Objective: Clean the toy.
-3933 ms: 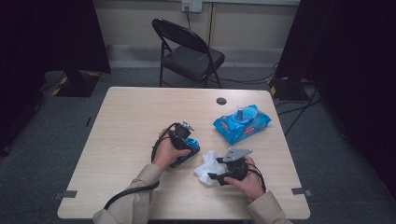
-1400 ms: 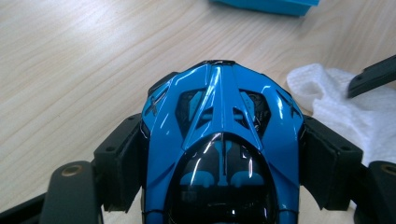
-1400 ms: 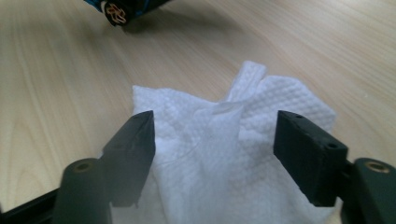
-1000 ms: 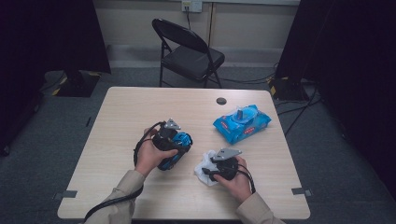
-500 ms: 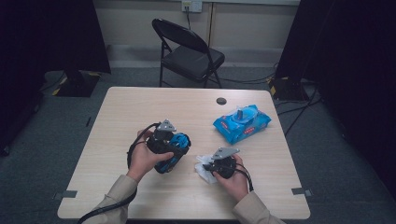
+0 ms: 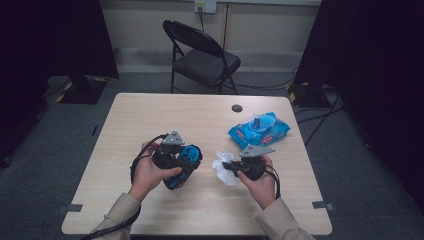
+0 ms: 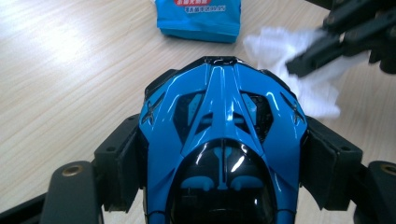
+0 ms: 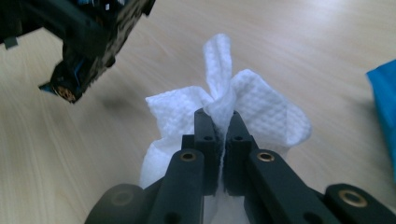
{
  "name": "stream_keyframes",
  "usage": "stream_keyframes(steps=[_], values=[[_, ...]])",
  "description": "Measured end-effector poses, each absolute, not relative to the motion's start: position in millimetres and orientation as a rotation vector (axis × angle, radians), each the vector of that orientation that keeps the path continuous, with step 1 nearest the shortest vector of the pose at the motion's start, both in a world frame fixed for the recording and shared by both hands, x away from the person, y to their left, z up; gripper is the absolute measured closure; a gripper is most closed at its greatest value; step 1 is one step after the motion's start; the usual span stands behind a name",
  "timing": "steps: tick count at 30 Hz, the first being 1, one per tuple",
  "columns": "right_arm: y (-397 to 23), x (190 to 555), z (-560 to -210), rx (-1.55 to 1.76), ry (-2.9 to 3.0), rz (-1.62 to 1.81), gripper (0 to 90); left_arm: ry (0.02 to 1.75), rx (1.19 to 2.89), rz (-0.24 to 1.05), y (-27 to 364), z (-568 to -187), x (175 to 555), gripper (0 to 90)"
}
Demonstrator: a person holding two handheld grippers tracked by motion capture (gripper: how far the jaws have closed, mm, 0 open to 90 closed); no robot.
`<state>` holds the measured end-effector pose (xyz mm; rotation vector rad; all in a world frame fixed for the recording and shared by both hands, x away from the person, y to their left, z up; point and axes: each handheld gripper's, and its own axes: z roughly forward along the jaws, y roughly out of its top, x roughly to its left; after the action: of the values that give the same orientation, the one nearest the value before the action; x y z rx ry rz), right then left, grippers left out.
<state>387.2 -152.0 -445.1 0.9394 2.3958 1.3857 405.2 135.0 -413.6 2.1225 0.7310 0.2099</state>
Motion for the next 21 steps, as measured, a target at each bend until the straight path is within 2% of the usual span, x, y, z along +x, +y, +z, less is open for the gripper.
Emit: stream_keyframes(steps=[13, 21], values=[[-139.0, 389.1, -387.1, 0.868, 2.326, 1.499, 87.4, 0.707, 2.099, 0.174, 140.9, -413.9, 394.3, 24.9], [-106.8, 386.6, -379.5, 0.794, 2.360, 1.520, 87.4, 0.709, 2.113, 0.180, 144.4, -416.8, 390.9, 25.9]])
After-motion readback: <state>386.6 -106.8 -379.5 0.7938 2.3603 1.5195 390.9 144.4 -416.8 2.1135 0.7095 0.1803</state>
